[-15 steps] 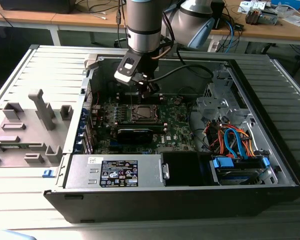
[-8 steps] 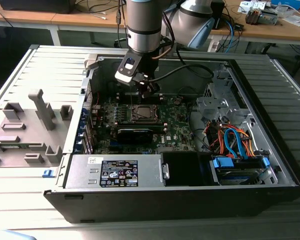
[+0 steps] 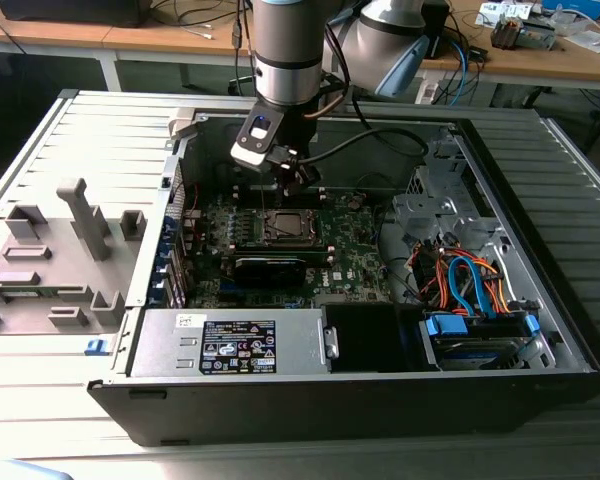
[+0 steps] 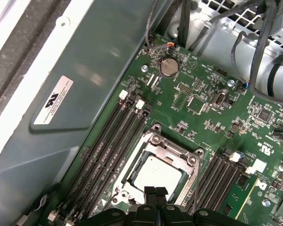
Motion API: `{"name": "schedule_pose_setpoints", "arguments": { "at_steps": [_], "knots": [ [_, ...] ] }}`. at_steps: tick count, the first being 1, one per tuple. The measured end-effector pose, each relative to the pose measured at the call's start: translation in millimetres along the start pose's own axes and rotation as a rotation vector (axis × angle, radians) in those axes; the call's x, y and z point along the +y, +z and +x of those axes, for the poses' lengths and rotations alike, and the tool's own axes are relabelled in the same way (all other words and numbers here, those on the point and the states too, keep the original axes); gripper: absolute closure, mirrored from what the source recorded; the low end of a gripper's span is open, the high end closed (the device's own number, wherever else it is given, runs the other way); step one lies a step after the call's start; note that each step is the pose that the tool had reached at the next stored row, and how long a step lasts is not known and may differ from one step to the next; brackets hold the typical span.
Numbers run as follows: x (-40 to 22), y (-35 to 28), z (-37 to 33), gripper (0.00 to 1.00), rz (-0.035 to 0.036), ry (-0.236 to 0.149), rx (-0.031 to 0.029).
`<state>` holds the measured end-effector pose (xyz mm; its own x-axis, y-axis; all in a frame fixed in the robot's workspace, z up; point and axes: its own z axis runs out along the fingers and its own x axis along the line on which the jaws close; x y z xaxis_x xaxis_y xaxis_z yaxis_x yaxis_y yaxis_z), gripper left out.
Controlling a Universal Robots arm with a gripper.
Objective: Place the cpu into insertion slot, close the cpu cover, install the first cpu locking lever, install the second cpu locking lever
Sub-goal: 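Install the first cpu locking lever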
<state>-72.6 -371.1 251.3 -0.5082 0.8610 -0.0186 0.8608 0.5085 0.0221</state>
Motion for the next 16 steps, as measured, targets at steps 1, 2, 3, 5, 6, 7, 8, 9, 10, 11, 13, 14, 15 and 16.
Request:
{"name": "schedule_pose_setpoints", "arguments": {
  "at_steps": [1, 2, 3, 5, 6, 7, 8, 9, 10, 11, 13, 14, 15, 16],
  "knots": [
    [0.0, 0.0, 0.0, 0.89, 0.0000, -0.002, 0.0000],
    [0.0, 0.0, 0.0, 0.89, -0.0001, -0.005, 0.0001],
    [0.0, 0.0, 0.0, 0.89, -0.0001, -0.007, 0.0002],
    [0.0, 0.0, 0.0, 0.89, -0.0002, -0.012, 0.0003],
    [0.0, 0.0, 0.0, 0.89, -0.0003, -0.015, 0.0003],
    [0.0, 0.0, 0.0, 0.89, -0.0003, -0.017, 0.0003],
    [0.0, 0.0, 0.0, 0.89, -0.0003, -0.019, 0.0004],
    [0.0, 0.0, 0.0, 0.89, -0.0004, -0.020, 0.0005],
    [0.0, 0.0, 0.0, 0.89, -0.0004, -0.022, 0.0005],
    [0.0, 0.0, 0.0, 0.89, -0.0004, -0.024, 0.0005],
    [0.0, 0.0, 0.0, 0.89, -0.0005, -0.028, 0.0006],
    [0.0, 0.0, 0.0, 0.89, -0.0005, -0.030, 0.0006],
    [0.0, 0.0, 0.0, 0.89, -0.0006, -0.033, 0.0007],
    [0.0, 0.0, 0.0, 0.89, -0.0006, -0.036, 0.0007]
  ]
}}
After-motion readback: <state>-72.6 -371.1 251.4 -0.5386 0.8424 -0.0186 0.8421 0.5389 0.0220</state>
